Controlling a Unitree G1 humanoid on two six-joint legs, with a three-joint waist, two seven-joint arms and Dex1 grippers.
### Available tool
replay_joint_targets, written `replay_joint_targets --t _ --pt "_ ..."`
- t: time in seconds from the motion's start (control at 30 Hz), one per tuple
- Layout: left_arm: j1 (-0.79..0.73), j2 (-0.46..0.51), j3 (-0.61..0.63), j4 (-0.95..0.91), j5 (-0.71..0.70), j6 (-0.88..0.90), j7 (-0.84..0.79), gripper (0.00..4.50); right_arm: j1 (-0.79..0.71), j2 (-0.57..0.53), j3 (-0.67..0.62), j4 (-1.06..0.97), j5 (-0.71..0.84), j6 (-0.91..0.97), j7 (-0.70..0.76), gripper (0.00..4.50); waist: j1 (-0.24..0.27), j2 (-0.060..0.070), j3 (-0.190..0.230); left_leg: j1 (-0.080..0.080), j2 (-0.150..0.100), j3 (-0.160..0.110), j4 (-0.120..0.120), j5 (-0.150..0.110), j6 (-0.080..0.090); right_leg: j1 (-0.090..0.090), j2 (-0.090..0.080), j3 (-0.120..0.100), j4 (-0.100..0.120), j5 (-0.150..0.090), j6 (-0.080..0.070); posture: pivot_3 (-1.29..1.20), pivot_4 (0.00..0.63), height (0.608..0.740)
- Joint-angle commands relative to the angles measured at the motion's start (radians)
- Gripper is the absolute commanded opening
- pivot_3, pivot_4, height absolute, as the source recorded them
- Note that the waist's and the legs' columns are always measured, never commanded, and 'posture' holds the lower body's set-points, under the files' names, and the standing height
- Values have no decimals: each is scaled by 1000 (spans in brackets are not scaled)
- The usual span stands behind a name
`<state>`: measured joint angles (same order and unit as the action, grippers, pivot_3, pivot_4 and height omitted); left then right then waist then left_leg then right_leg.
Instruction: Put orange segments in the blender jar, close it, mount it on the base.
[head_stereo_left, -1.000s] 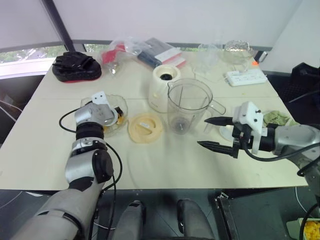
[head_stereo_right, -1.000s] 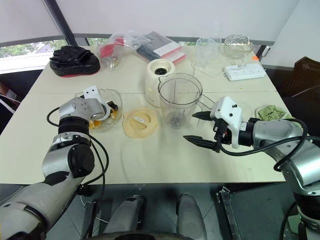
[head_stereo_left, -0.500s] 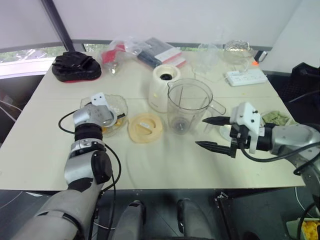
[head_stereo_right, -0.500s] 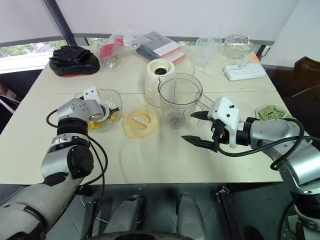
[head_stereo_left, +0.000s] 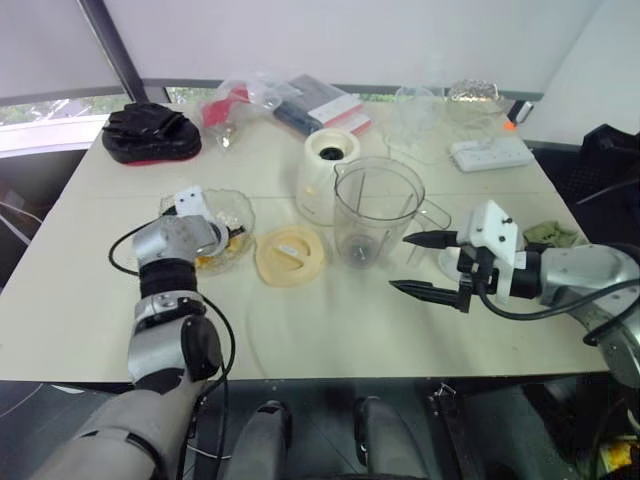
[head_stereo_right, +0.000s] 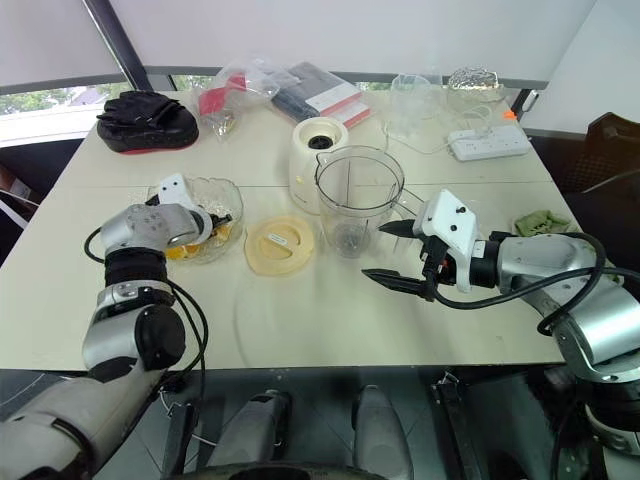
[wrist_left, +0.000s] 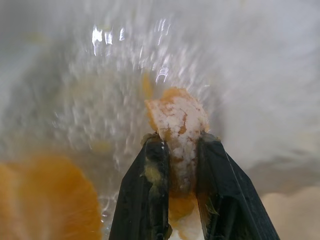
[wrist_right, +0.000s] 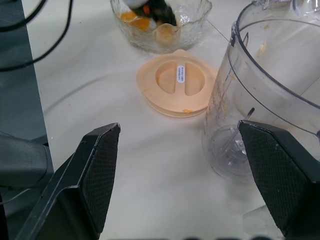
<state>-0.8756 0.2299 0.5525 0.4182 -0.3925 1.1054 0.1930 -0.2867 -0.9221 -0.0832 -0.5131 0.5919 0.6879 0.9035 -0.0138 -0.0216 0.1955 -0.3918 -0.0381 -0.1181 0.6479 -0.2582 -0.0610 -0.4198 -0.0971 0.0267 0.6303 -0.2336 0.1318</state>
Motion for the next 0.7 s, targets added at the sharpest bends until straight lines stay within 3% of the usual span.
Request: replay_joint_targets --t 0.03,0.2,0.37,0.53,0.7 --pt "35 25 57 -186 -86 81 -39 723 -15 4 -10 -7 -3 -22 6 3923 1 0 0 0 0 0 0 0 0 0 0 0 0 0 0 0 150 740" --pt "75 32 146 -415 -237 184 -112 723 -17 6 -4 6 -6 -27 15 3923 2 0 0 0 0 0 0 0 0 0 0 0 0 0 0 0 150 740" --pt "-8 81 110 -460 -329 214 -210 723 -6 19 -4 -10 0 -18 1 3923 5 0 0 0 0 0 1 0 0 1 0 0 -1 0 0 0 150 740" --pt "-246 174 -99 -252 -307 134 -443 723 45 67 -12 -68 -1 -3 -70 3923 7 -1 0 0 -1 0 1 0 0 1 0 0 -1 0 0 0 150 740" --pt "-487 161 -333 53 -227 -36 -755 723 144 125 -47 -167 -6 16 -181 3923 3 0 0 0 -1 0 0 0 0 2 0 0 -2 0 0 0 150 740"
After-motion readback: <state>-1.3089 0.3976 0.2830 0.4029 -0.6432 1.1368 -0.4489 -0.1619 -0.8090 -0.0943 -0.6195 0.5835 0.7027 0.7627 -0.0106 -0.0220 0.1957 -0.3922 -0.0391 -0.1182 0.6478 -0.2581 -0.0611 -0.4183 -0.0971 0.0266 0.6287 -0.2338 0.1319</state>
